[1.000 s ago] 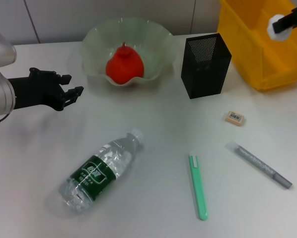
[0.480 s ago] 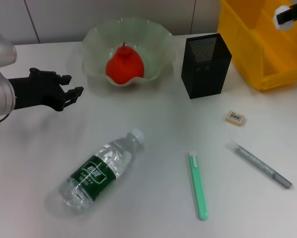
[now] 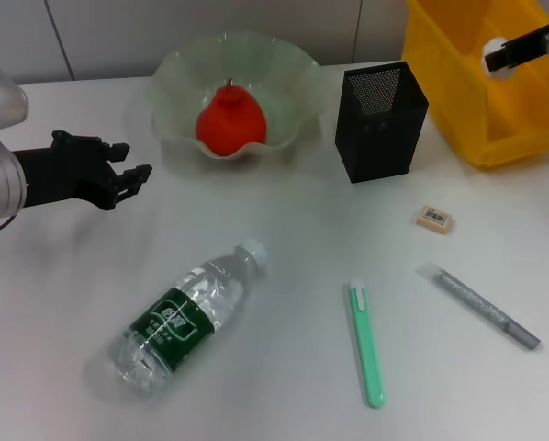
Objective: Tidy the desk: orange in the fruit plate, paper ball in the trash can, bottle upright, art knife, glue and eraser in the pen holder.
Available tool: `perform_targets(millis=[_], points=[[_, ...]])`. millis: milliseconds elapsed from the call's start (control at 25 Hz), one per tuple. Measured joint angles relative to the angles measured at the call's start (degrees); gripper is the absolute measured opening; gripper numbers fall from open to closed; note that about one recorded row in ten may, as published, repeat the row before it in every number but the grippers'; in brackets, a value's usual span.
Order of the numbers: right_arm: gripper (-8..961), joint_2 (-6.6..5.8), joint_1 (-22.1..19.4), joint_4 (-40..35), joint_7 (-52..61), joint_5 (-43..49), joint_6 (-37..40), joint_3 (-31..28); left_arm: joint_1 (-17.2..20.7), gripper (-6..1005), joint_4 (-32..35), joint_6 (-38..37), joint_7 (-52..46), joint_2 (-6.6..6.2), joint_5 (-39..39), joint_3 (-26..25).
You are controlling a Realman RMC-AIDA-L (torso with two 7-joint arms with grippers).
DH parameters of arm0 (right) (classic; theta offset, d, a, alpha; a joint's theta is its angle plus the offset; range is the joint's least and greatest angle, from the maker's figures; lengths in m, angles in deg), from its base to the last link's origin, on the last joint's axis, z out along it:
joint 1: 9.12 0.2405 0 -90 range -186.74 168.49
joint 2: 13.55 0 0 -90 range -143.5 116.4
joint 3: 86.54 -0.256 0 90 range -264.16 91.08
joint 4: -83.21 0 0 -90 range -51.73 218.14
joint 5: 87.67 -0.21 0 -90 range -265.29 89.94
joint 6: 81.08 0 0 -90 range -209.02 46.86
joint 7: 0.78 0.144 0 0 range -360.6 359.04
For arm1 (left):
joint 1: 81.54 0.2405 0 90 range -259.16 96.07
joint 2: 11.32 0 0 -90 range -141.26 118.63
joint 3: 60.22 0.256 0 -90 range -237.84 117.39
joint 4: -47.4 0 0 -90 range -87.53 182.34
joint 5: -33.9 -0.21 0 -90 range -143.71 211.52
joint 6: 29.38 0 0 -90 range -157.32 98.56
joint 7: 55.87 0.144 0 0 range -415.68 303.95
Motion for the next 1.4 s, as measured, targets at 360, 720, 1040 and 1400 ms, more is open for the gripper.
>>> perform_targets(millis=[360, 720, 1040, 1400], points=[[378, 0.05, 0.04, 0.66, 0.53, 0.58, 0.24, -0.04, 0.30, 392, -0.10, 0.00, 0.00, 0.00, 0.00, 0.00], [428, 0.45, 0.36, 2.52, 0.89, 1.56, -0.06, -0.03, 0.28, 392, -0.10, 0.00, 0.00, 0.00, 0.00, 0.00], [476, 0.53, 0.61, 2.63, 1.22, 3.48, 0.21, -0.03, 0.39, 392, -0.10, 0.00, 0.00, 0.04, 0.00, 0.00], [524, 0.68, 0.83, 2.61, 1.74, 4.74, -0.34, -0.03, 0.92, 392, -0.05, 0.00, 0.00, 0.09, 0.04, 0.00]])
